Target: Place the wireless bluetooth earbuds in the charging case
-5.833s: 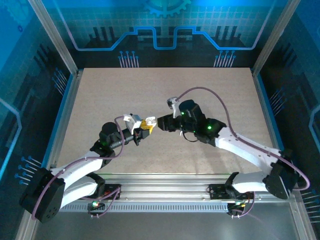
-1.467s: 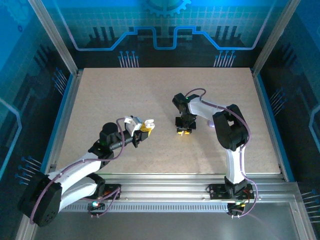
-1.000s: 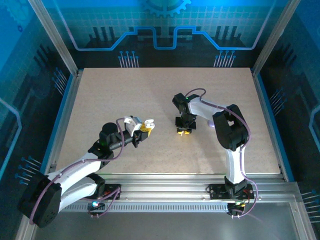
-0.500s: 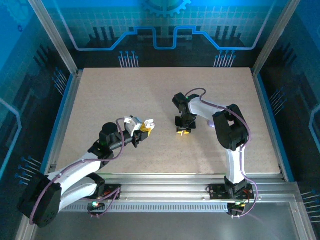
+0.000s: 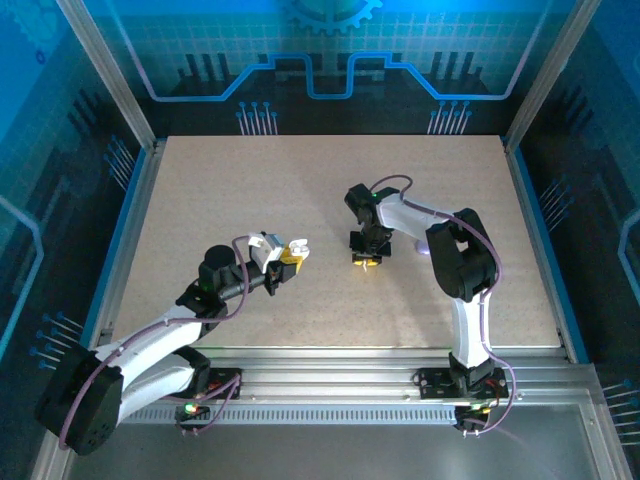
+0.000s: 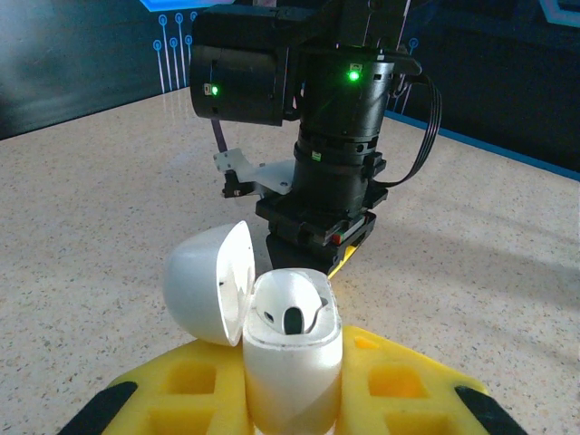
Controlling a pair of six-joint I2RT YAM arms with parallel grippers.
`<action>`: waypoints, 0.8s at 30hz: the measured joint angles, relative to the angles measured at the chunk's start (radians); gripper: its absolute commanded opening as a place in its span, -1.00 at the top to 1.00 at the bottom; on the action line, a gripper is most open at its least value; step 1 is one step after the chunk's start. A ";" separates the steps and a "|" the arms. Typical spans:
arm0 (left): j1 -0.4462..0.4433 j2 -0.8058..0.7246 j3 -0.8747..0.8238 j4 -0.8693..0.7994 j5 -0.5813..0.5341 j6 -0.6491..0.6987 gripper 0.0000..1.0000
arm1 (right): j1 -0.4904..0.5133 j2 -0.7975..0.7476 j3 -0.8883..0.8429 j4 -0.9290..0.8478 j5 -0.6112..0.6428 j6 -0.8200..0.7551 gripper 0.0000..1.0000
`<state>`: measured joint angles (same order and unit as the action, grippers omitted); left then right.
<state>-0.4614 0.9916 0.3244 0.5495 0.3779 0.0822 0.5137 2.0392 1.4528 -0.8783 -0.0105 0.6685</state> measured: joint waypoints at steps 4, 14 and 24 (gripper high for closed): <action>0.000 0.000 0.000 0.000 0.000 0.000 0.77 | -0.006 0.000 0.002 0.006 0.003 -0.004 0.55; 0.000 0.000 0.000 -0.007 0.000 0.000 0.77 | -0.011 0.000 0.002 0.007 0.004 -0.012 0.53; 0.000 0.000 0.010 -0.007 0.000 0.000 0.77 | -0.011 0.006 0.002 0.007 0.007 -0.017 0.58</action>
<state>-0.4614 0.9916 0.3340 0.5426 0.3779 0.0822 0.5030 2.0449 1.4548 -0.8711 -0.0036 0.6514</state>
